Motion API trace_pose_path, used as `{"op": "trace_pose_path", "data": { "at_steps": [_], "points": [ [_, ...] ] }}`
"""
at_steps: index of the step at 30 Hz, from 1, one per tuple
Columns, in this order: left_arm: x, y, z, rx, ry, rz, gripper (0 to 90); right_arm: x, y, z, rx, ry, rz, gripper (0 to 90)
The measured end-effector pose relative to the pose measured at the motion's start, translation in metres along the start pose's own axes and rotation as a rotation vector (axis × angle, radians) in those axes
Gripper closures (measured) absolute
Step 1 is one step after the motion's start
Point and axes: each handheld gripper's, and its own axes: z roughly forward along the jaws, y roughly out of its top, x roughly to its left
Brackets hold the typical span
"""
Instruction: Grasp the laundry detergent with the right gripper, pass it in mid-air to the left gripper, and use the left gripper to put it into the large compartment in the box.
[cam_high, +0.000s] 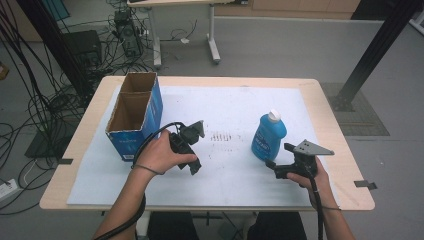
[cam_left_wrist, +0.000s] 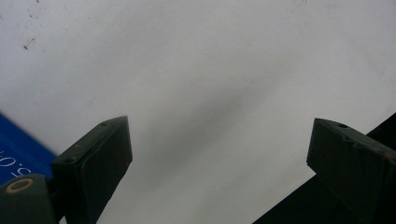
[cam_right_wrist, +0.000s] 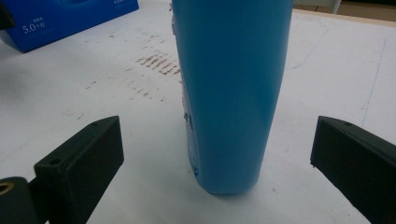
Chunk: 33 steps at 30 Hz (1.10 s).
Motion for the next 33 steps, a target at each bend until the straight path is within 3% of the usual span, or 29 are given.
{"op": "trace_pose_path", "data": {
  "at_steps": [33],
  "points": [
    [0.001,-0.001,0.000,0.000,0.001,0.000,7.2,-0.004,0.002,0.025,-0.032,-0.022,-0.017,3.0]
  ]
}}
